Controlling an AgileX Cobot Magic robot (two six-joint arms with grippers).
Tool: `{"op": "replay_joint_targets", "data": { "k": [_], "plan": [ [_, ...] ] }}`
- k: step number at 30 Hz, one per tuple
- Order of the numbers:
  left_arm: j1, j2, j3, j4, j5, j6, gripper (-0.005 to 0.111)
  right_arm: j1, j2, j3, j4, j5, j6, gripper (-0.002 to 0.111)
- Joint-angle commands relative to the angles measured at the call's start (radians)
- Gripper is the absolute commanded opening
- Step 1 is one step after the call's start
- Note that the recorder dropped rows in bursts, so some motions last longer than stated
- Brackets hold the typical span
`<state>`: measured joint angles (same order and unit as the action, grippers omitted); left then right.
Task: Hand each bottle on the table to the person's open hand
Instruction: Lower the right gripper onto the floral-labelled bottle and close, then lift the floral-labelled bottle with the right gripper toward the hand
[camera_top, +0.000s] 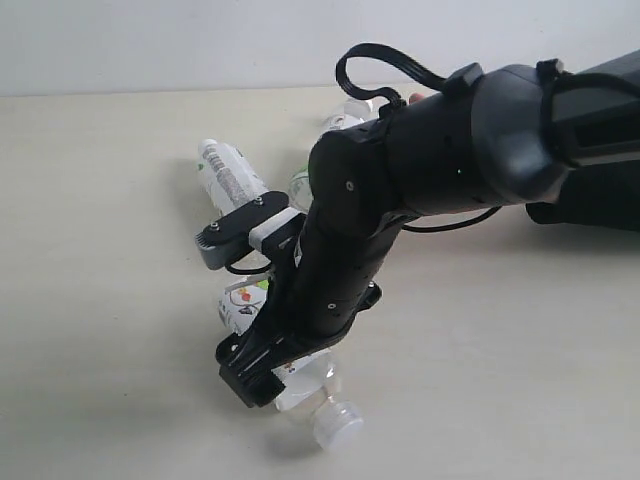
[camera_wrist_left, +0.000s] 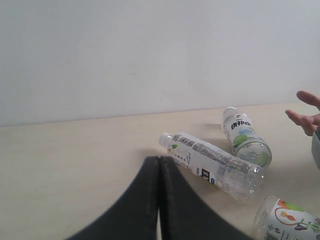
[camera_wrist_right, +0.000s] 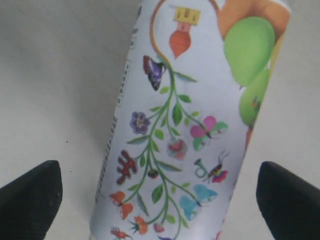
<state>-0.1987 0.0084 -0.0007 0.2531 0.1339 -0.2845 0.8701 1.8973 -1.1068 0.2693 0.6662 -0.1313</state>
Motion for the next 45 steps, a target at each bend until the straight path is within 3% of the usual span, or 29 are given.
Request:
{"op": "replay_joint_targets", "data": {
  "k": [1,7,11,21,25,34,38,41,45],
  "plan": [
    [0.002,-0.001,0.001,-0.002,-0.001,-0.007,0.0,0.002,0.015,-0.006,-0.017,-0.027,-0.018,0.101],
    [0.002,-0.001,0.001,-0.002,-0.001,-0.007,0.0,0.002,0.019,-0.006,-0.017,-0.028,-0.052,0.098],
    [0.002,-0.001,0.001,-0.002,-0.001,-0.007,0.0,0.002,0.021,-0.006,-0.017,-0.013,-0.052,0.087],
    [0.002,-0.001,0.001,-0.002,-0.001,-0.007,0.0,0.002,0.021,-0.006,-0.019,0.068,-0.052,0.02],
    [0.002,-0.001,0.001,-0.002,-0.001,-0.007,0.0,0.002,0.015,-0.006,-0.017,0.073,-0.052,0.0],
    [0.002,-0.001,0.001,-0.002,-0.001,-0.007,0.0,0.002,-0.179,-0.006,-0.011,0.142,-0.052,0.0],
    [0.002,-0.001,0.001,-0.002,-0.001,-0.007,0.0,-0.008,-0.319,-0.006,-0.144,0.177,-0.006,0.0],
    [0.002,-0.001,0.001,-0.002,-0.001,-0.007,0.0,-0.067,-0.416,-0.006,-0.245,0.177,0.078,0.0],
    [0.002,-0.001,0.001,-0.002,-0.001,-0.007,0.0,-0.231,-0.467,-0.006,-0.288,0.175,0.099,0.0]
  ]
}}
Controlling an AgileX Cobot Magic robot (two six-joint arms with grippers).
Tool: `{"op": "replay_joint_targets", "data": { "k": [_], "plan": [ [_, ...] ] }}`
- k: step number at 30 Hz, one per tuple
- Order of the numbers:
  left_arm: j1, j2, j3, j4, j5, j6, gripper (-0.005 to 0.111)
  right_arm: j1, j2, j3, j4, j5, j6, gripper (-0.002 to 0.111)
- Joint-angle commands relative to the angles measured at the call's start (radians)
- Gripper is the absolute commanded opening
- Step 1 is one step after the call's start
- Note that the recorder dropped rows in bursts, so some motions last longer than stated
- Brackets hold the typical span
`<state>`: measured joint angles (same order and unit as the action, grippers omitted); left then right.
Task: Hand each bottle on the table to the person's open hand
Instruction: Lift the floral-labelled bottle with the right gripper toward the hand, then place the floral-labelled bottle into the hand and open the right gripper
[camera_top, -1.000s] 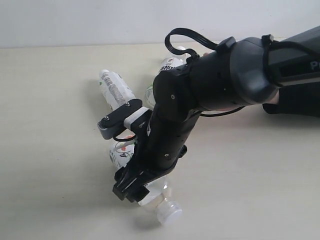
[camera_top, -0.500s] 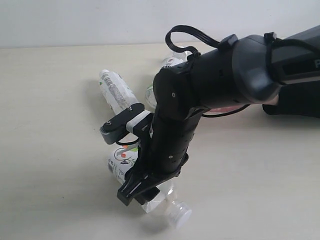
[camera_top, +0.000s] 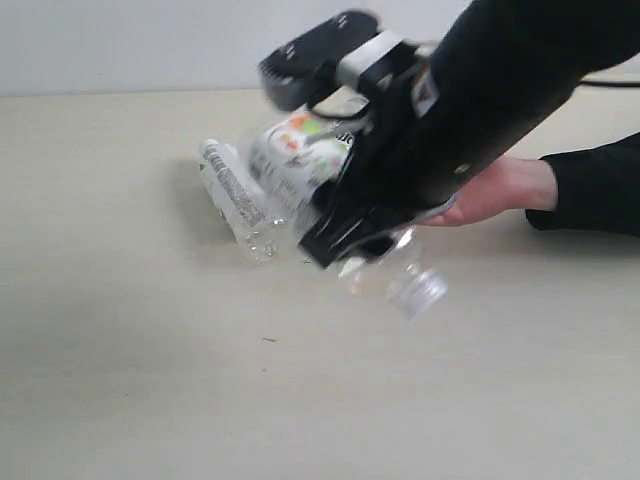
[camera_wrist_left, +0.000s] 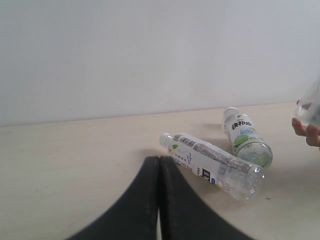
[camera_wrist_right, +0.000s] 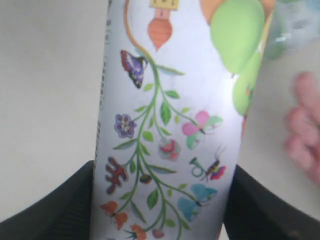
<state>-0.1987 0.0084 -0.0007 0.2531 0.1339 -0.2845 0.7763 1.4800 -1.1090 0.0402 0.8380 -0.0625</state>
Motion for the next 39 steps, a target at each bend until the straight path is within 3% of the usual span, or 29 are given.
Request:
{"op": "replay_joint_targets", "data": {
  "k": [1,6,11,17,27,30,39],
  "plan": [
    [0.002,-0.001,0.001,-0.002,-0.001,-0.007,0.0,-0.181,-0.05,-0.004,-0.059,0.005,0.03,0.0],
    [0.002,-0.001,0.001,-0.002,-0.001,-0.007,0.0,-0.329,0.005,-0.007,-0.047,0.007,0.0,0.0],
    [0.002,-0.001,0.001,-0.002,-0.001,-0.007,0.0,-0.396,0.086,-0.032,-0.04,0.005,-0.005,0.0],
    [0.002,-0.001,0.001,-0.002,-0.001,-0.007,0.0,-0.401,0.197,-0.113,-0.02,0.102,-0.038,0.0],
    [0.002,-0.001,0.001,-0.002,-0.001,-0.007,0.0,-0.401,0.287,-0.135,-0.013,0.08,-0.042,0.0],
    [0.002,-0.001,0.001,-0.002,-0.001,-0.007,0.0,-0.401,0.29,-0.135,-0.013,0.08,-0.042,0.01],
    [0.002,-0.001,0.001,-0.002,-0.001,-0.007,0.0,-0.401,0.29,-0.135,0.007,0.076,-0.042,0.059]
  ]
}}
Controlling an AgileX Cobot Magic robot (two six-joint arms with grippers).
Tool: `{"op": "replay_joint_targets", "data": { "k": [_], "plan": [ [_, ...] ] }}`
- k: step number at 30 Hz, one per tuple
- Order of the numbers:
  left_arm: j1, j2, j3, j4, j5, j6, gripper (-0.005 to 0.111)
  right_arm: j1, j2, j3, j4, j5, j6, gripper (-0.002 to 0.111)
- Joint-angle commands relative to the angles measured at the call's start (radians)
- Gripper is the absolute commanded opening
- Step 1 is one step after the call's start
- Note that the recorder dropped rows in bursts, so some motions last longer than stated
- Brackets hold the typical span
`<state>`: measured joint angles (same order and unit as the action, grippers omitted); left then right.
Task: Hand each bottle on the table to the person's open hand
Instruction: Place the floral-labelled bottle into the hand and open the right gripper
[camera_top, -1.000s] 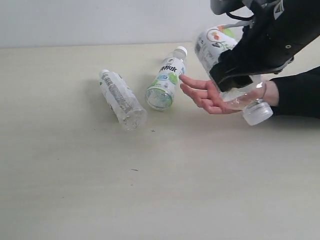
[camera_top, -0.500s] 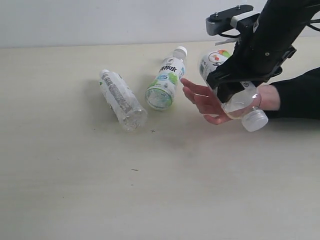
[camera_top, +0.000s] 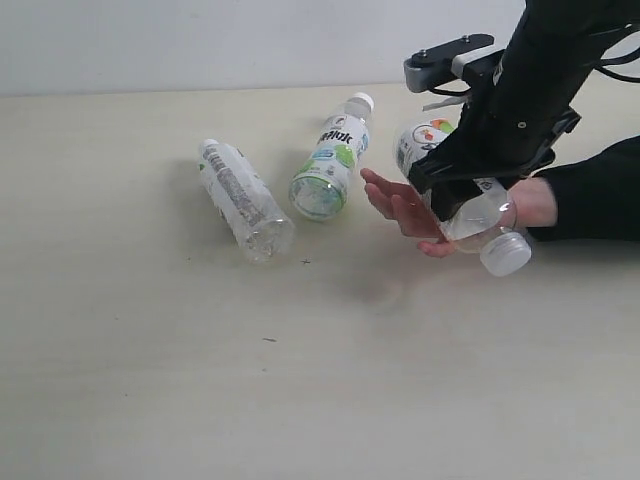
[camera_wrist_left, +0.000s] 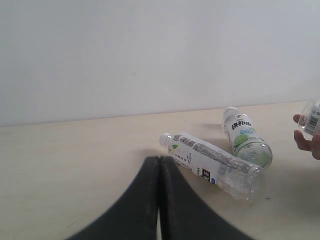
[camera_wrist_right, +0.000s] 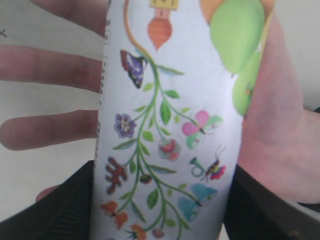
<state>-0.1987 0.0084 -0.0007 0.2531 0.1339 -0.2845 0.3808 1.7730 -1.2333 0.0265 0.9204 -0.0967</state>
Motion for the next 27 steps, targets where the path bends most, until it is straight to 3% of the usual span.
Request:
{"op": "replay_joint_targets", "data": {
  "k": [1,5,12,17,23,27],
  "plan": [
    [0.002,-0.001,0.001,-0.002,-0.001,-0.007,0.0,-0.005,-0.003,-0.011,0.027,-0.007,-0.008,0.065],
    [0.002,-0.001,0.001,-0.002,-0.001,-0.007,0.0,-0.005,-0.003,-0.011,0.026,-0.013,-0.008,0.081],
    [0.002,-0.001,0.001,-0.002,-0.001,-0.007,0.0,-0.005,-0.03,-0.011,0.023,-0.019,-0.008,0.092],
    [0.002,-0.001,0.001,-0.002,-0.001,-0.007,0.0,-0.005,-0.133,-0.011,0.034,-0.017,-0.008,0.092],
    [0.002,-0.001,0.001,-0.002,-0.001,-0.007,0.0,-0.005,-0.375,0.059,0.204,-0.02,-0.122,0.091],
    [0.002,-0.001,0.001,-0.002,-0.001,-0.007,0.0,-0.005,-0.578,0.21,0.336,-0.106,-0.225,0.077]
  ]
}}
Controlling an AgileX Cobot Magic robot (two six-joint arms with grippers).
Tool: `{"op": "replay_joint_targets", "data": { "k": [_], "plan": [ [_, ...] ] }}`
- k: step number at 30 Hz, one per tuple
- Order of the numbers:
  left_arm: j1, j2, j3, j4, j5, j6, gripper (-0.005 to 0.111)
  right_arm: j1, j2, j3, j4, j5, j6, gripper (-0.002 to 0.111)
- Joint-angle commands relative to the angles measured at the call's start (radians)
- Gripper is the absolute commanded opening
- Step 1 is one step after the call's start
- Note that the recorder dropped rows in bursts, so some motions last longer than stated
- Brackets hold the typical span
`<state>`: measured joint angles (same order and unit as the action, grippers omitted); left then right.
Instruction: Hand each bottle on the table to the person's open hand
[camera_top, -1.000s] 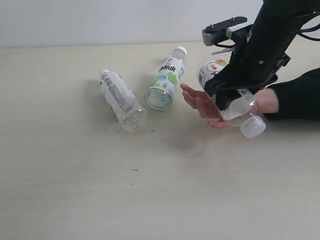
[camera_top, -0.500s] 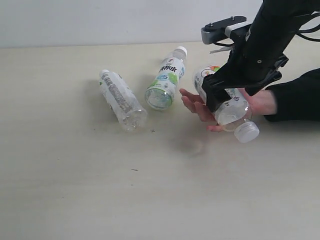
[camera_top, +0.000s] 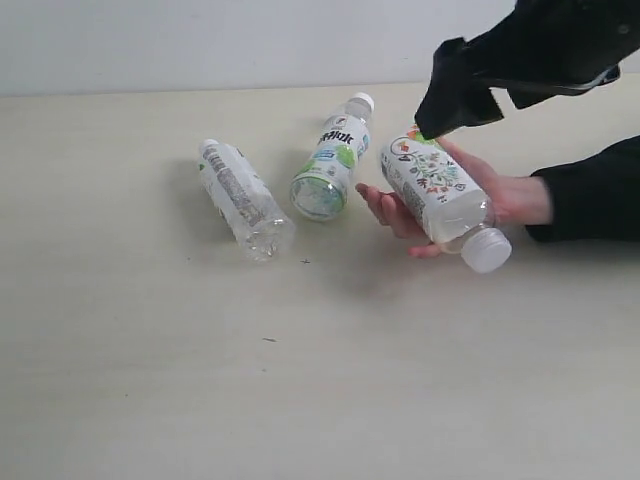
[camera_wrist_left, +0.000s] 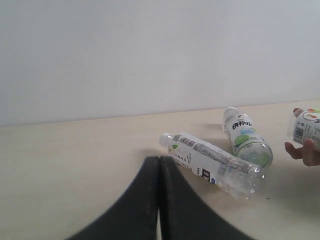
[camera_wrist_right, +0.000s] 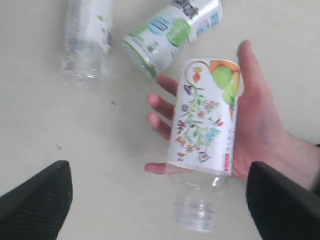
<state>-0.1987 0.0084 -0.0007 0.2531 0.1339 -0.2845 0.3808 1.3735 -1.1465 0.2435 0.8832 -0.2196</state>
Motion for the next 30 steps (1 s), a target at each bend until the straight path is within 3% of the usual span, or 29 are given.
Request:
{"op": "replay_joint_targets", "data": {
  "k": [1,8,14,23,30],
  "plan": [
    [0.002,-0.001,0.001,-0.002,-0.001,-0.007,0.0,-0.005,-0.239,0.173,0.147,-0.089,-0.123,0.071],
    [0.002,-0.001,0.001,-0.002,-0.001,-0.007,0.0,-0.005,-0.669,0.472,0.088,-0.111,-0.136,0.025],
    [0.002,-0.001,0.001,-0.002,-0.001,-0.007,0.0,-0.005,-0.976,0.639,0.026,-0.171,-0.101,0.006],
    [0.002,-0.001,0.001,-0.002,-0.001,-0.007,0.0,-0.003,-1.195,0.821,0.026,-0.476,-0.043,0.002],
    [0.002,-0.001,0.001,-0.002,-0.001,-0.007,0.0,0.004,-1.255,0.832,0.026,-0.489,-0.041,0.002]
  ]
}}
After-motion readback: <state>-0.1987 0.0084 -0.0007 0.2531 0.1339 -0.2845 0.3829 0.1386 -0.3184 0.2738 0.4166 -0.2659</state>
